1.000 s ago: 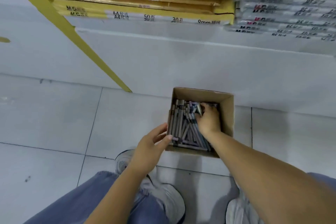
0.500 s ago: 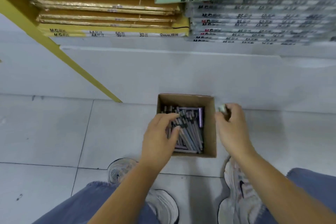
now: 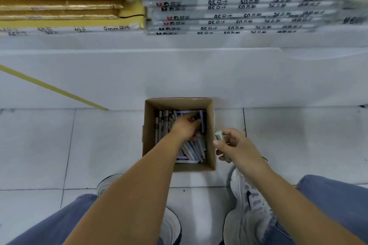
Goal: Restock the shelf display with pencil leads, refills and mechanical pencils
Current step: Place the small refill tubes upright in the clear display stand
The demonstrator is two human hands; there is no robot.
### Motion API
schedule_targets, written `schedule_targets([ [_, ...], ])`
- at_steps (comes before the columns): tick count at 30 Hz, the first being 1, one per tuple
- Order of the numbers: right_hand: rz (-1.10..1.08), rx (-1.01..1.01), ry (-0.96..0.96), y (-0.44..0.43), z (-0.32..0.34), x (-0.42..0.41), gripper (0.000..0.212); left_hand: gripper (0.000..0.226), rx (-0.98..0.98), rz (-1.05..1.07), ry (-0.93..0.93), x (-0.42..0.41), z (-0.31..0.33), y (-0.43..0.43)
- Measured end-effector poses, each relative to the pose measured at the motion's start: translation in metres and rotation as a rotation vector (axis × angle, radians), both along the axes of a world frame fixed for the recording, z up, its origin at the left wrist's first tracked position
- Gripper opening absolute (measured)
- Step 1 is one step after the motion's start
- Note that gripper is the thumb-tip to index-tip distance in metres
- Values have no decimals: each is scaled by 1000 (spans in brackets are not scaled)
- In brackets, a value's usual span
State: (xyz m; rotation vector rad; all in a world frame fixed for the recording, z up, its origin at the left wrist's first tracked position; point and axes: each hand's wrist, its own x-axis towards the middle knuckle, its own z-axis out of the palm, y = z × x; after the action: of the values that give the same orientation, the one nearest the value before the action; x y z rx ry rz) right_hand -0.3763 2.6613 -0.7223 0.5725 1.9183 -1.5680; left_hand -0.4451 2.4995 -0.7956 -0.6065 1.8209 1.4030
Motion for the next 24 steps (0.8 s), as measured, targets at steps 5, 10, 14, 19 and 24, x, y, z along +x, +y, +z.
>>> schedule_targets([
  [5, 1, -9, -13, 2, -2, 0, 16, 30, -8, -7, -15, -9, -21, 8],
  [10, -7, -21, 9, 2, -1, 0, 15, 26, -117, -121, 110, -8, -21, 11],
  [14, -5, -3, 73, 1, 7, -1, 18, 27, -25, -33, 214, 9, 12, -4],
  [19, 229, 169, 309, -7, 31, -6, 34, 21, 245, 150, 248, 36, 87, -32],
  [24, 334, 134, 473, -19, 82, -6, 52, 11, 300, 149, 388, 57, 160, -50],
])
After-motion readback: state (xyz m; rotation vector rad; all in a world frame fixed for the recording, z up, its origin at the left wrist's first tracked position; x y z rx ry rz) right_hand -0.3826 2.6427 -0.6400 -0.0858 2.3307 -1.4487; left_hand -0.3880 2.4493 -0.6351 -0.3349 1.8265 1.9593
